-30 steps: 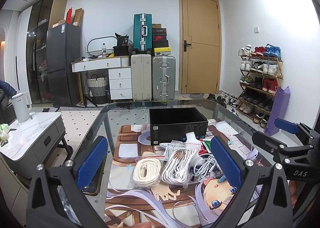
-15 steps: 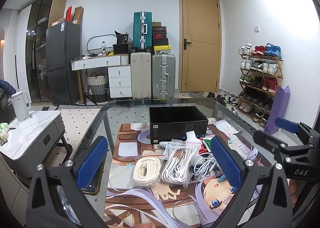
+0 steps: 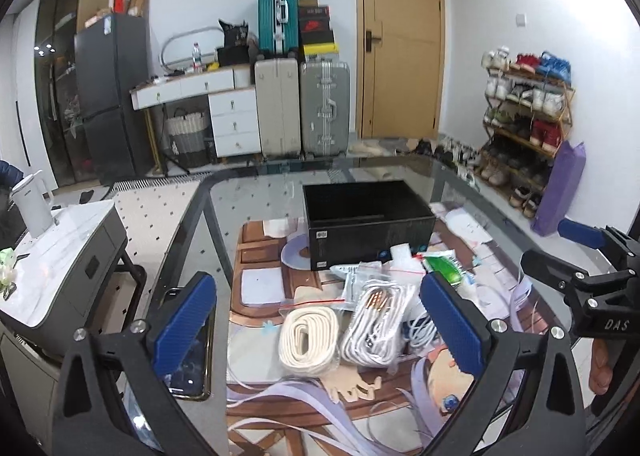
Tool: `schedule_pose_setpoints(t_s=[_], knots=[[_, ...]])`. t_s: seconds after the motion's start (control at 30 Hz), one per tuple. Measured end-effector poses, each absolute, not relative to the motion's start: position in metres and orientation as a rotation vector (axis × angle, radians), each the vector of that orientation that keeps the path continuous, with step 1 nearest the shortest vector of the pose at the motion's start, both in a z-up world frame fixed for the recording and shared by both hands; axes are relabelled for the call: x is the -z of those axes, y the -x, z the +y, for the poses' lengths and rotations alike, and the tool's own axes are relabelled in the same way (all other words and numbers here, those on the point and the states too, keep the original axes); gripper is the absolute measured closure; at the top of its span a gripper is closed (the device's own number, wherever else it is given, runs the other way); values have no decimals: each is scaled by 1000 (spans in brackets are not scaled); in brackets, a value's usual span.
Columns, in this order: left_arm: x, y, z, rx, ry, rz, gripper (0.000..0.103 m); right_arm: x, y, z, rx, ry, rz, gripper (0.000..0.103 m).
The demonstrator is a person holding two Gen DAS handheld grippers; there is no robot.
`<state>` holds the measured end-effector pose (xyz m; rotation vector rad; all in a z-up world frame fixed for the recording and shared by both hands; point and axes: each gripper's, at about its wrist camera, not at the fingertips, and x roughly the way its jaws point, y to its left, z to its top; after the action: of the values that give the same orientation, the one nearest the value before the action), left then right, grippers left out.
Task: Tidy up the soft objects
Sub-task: 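Grasp the white rope zip bag with the left tool while the right tool grasps the white plush toy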
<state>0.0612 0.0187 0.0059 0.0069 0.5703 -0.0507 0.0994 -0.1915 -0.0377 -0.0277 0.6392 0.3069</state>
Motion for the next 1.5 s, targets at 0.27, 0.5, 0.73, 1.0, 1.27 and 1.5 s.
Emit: schedule_pose_setpoints(t_s=[0.27, 0.5, 0.73, 1.0, 1.27, 1.5], knots=[[27, -110, 23, 98, -62, 807, 3, 78, -146, -192, -298, 66, 858, 11], [62, -130, 23, 117, -106, 942, 11, 120, -161, -182, -357, 81, 1013, 37], [93, -146, 21, 123, -121, 1040, 26, 143, -172, -175, -366, 94, 1079, 46], [111, -154, 27, 112, -128, 1091, 32, 149, -175, -171, -422, 78, 1110, 60], [108, -151, 22, 168, -136, 1104, 64, 146, -169, -170, -446, 77, 1123, 76], [81, -133, 12, 190, -157, 1019, 68, 131, -156, -170, -456, 109, 1076, 76]])
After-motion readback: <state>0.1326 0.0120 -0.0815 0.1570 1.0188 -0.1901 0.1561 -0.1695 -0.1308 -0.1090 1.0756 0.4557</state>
